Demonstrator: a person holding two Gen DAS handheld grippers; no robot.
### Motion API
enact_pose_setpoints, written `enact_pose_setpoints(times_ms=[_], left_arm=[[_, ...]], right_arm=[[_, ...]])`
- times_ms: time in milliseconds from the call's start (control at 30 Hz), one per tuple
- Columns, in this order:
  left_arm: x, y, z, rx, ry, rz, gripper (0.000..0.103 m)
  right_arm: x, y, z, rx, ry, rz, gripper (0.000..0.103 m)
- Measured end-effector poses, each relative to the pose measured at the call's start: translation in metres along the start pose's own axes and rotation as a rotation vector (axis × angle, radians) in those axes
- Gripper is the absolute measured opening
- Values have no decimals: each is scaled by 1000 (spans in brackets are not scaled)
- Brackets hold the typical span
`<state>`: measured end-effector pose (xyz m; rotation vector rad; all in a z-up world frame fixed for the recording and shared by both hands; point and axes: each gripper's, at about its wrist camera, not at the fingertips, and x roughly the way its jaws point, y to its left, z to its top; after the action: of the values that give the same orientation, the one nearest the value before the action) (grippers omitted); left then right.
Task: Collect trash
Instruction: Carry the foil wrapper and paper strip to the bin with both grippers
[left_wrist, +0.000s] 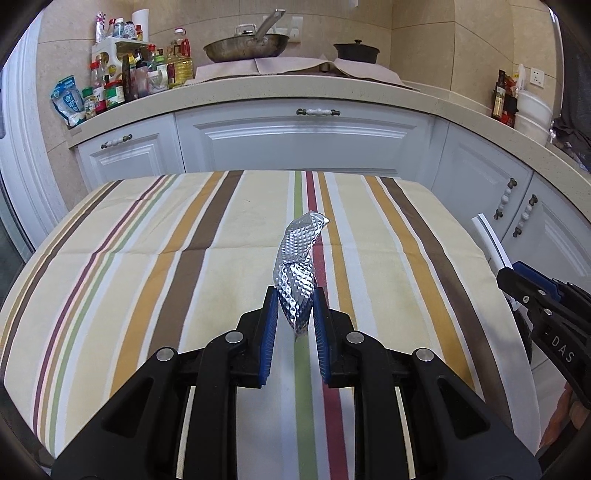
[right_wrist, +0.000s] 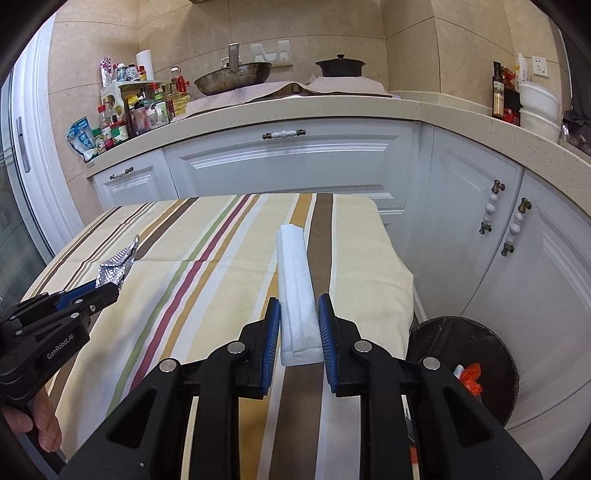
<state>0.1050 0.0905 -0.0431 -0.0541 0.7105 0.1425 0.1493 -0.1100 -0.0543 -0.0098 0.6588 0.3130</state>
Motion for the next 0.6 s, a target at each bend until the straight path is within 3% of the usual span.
enact_pose_setpoints(times_ms=[200,600], left_arm=[[-31,-1,-10,16,-49,-8,19],[-67,-37,-13,60,-111,-121,19]], right_arm=[[-23,0,-8,-2,-23,-18,23],[-69,-14,-18,18,-74,-105,23]])
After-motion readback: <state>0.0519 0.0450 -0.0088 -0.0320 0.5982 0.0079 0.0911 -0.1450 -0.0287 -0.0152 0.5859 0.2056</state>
